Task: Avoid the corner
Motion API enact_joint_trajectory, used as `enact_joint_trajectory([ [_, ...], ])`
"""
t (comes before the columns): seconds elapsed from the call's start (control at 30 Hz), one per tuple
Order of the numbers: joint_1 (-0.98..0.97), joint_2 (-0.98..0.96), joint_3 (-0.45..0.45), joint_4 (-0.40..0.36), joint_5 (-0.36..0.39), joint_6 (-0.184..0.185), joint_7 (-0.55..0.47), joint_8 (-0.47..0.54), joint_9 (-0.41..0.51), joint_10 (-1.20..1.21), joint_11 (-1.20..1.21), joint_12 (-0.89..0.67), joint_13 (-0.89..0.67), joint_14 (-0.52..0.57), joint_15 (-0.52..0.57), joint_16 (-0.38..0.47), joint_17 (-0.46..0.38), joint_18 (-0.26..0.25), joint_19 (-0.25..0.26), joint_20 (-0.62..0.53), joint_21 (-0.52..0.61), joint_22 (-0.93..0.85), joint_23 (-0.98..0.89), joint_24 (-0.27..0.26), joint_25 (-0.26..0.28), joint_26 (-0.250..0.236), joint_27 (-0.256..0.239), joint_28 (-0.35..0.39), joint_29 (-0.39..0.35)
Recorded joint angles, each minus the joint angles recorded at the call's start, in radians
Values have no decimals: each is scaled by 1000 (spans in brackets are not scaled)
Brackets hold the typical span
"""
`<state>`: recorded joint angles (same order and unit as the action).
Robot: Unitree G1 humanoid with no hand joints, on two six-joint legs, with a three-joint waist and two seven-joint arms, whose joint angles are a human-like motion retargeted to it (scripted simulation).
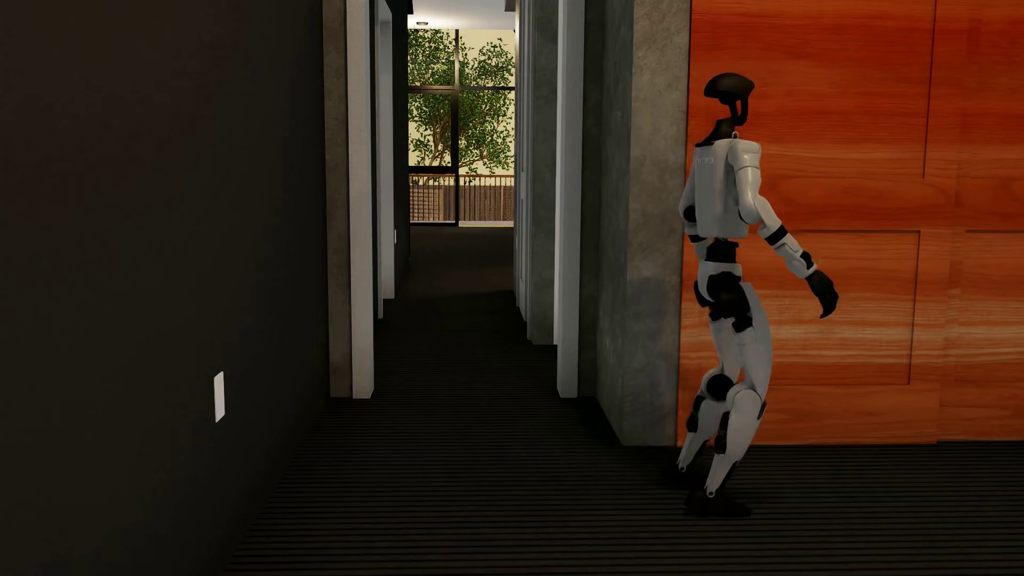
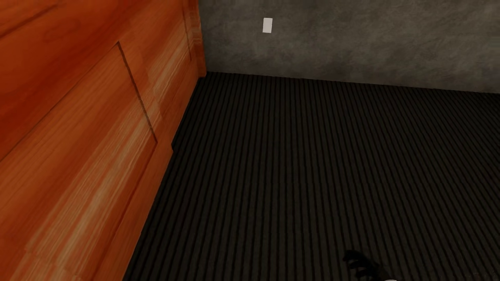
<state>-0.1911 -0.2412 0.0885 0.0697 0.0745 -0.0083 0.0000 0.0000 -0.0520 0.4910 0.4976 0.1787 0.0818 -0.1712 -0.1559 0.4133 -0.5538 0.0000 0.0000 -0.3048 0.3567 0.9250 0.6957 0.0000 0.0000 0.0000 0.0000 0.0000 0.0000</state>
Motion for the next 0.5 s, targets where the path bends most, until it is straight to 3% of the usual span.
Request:
enact_joint_trajectory([
  [0.07, 36, 25, -70, 9, 2, 30, 0, 0, -20, -44, -16, 19, 36, -3, -24, -18, 19, 0, 0, -62, 8, 97, 47, 0, 0, 0, 0, 0, 0],
  [0.17, 44, 76, -136, 7, -2, 42, 0, 0, -40, -50, -45, 32, 108, 13, -73, -26, 75, 0, 0, -115, 45, 177, 203, 0, 0, 0, 0, 0, 0],
  [0.3, 43, 111, -108, 8, -7, 46, 0, 0, -50, -40, -56, 20, 186, 1, -127, -29, 157, 0, 0, -85, 152, 93, 364, 0, 0, 0, 0, 0, 0],
  [0.5, 42, 123, -113, 12, -2, 55, 0, 0, -60, -43, -62, 7, 208, -10, -157, -34, 194, 0, 0, -130, 191, 31, 303, 0, 0, 0, 0, 0, 0],
])
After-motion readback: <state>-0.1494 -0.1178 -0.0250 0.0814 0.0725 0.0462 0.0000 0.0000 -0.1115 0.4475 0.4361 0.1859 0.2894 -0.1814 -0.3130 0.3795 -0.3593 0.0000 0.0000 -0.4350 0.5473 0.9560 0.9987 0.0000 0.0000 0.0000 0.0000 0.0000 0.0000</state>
